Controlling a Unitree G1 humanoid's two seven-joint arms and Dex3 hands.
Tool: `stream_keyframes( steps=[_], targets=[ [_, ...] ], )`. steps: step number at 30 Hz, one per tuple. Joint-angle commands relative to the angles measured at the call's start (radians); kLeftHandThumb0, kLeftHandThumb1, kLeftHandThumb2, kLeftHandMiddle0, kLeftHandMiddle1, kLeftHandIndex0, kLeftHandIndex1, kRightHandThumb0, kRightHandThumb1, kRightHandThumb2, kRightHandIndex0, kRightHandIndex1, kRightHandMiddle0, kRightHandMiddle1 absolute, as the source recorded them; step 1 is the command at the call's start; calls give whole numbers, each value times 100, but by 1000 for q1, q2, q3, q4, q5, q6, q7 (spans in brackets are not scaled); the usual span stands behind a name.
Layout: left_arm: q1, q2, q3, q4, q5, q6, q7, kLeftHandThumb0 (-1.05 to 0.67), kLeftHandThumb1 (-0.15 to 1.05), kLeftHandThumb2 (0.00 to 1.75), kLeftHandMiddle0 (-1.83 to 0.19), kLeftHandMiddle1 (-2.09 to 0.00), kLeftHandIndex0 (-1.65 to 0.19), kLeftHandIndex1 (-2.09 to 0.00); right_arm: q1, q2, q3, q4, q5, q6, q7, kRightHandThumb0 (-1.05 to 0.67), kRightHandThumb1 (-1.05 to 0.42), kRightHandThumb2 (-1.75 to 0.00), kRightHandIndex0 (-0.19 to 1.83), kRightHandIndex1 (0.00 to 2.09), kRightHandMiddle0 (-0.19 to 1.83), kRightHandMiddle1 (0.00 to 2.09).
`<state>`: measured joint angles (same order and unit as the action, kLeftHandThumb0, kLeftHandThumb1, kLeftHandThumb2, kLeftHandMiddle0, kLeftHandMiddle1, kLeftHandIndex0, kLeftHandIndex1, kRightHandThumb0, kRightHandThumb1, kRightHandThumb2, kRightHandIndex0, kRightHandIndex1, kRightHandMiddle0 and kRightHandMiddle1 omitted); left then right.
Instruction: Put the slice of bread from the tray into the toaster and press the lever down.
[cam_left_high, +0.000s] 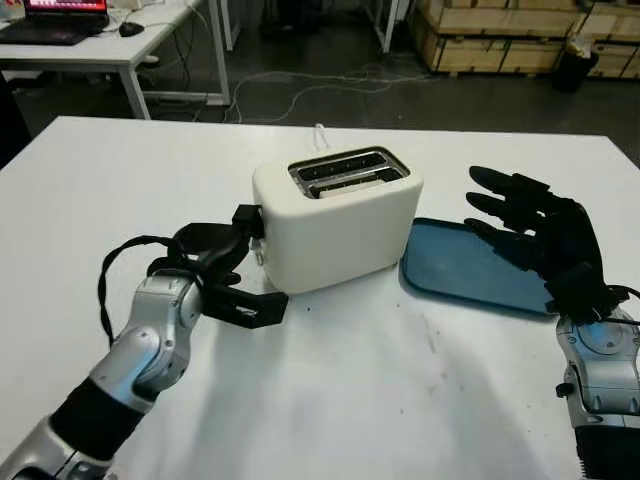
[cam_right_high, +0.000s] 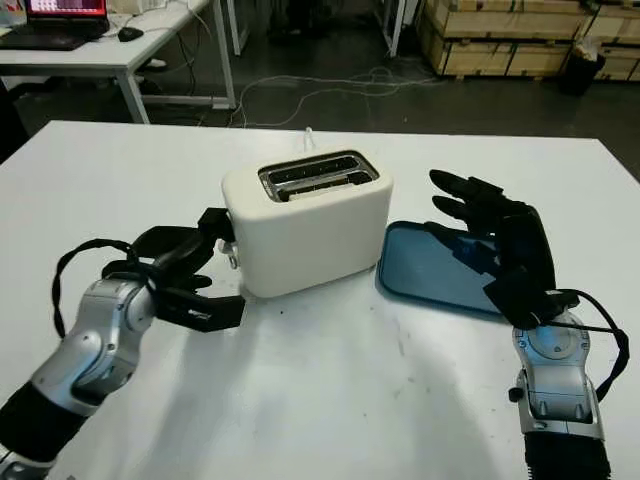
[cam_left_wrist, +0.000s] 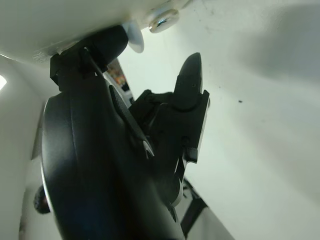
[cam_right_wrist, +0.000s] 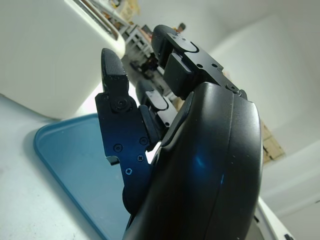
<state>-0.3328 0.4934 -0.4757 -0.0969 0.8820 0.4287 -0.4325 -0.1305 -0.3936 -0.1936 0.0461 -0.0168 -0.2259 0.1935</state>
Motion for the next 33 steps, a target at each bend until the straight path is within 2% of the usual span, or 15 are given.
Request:
stream_keyframes(
  steps=[1, 6, 8, 10, 12, 14, 15, 16, 18, 19, 22, 24, 26, 30, 33],
  targets=[
    [71, -79, -138, 230, -17, 8, -118, -17, 91, 5, -78, -85, -86, -48, -1, -9, -6, -11, 2, -7, 1, -32, -92, -10, 78, 0, 70, 0],
    [56, -105, -136, 263, -25, 27, -137, -11, 89, 3, -80, -92, -85, -42, -1, -9, -3, -14, -5, -8, -3, -32, -92, -10, 78, 0, 70, 0],
    [72, -104, -124, 242, -25, 23, -101, -11, 90, 3, -81, -94, -89, -44, -2, -8, -3, -10, -2, -15, -1, -32, -92, -10, 78, 0, 71, 0],
    [73, -82, -128, 189, -6, 27, -118, -13, 88, 1, -90, -106, -99, -51, -4, -11, -3, -6, -5, -22, 0, -32, -92, -10, 78, 0, 71, 0],
    [91, -63, -110, 66, 15, 48, -121, -10, 88, 1, -94, -113, -101, -56, -4, -13, -2, -4, -7, -20, 0, -32, -92, -11, 78, 0, 71, 0],
    [108, -62, -87, -34, 22, 71, -113, -7, 85, 1, -97, -140, -99, -79, -3, -12, -1, -7, -7, -16, 1, -32, -92, -11, 78, 0, 70, 0],
    [104, -76, -94, -5, 23, 88, -119, -7, 86, 2, -93, -151, -94, -91, -5, -13, -1, -4, -8, -17, 1, -33, -92, -11, 78, 0, 70, 0],
    [89, -96, -116, 57, 28, 110, -146, -5, 86, 2, -83, -141, -82, -84, -5, -15, -1, -1, -10, -20, 0, -33, -92, -11, 78, 0, 71, 0],
    [80, -129, -150, 161, 22, 106, -152, -5, 86, 1, -80, -117, -82, -55, -5, -16, -4, -5, -4, -11, 2, -32, -92, -11, 78, 0, 71, 0],
    [92, -138, -157, 167, 20, 100, -142, -9, 89, 8, -74, -101, -90, -46, -5, -16, -7, -6, 2, -7, 4, -32, -92, -11, 78, 0, 71, 0],
    [88, -146, -158, 167, 17, 100, -162, -10, 92, 22, -61, -84, -90, -35, -11, -21, -10, 6, 2, -24, 4, -32, -92, -10, 79, 0, 72, 1],
    [67, -136, -155, 179, 11, 90, -184, -9, 92, 26, -57, -82, -89, -32, -13, -24, -7, 8, -5, -22, 5, -33, -92, -11, 79, 1, 72, 0],
    [63, -127, -149, 178, 4, 76, -178, -9, 91, 25, -67, -90, -98, -35, -12, -24, -3, 6, -7, -18, 5, -33, -92, -11, 79, 0, 71, 0],
    [84, -124, -136, 174, -9, 60, -145, -12, 89, 22, -76, -94, -102, -36, -11, -17, -1, 7, 4, -15, 6, -32, -92, -10, 78, 0, 71, 0],
    [106, -125, -130, 157, -10, 64, -134, -10, 92, 24, -69, -90, -100, -34, -10, -16, 0, 6, -1, -15, 2, -33, -92, -10, 78, 0, 70, 0]
  ],
)
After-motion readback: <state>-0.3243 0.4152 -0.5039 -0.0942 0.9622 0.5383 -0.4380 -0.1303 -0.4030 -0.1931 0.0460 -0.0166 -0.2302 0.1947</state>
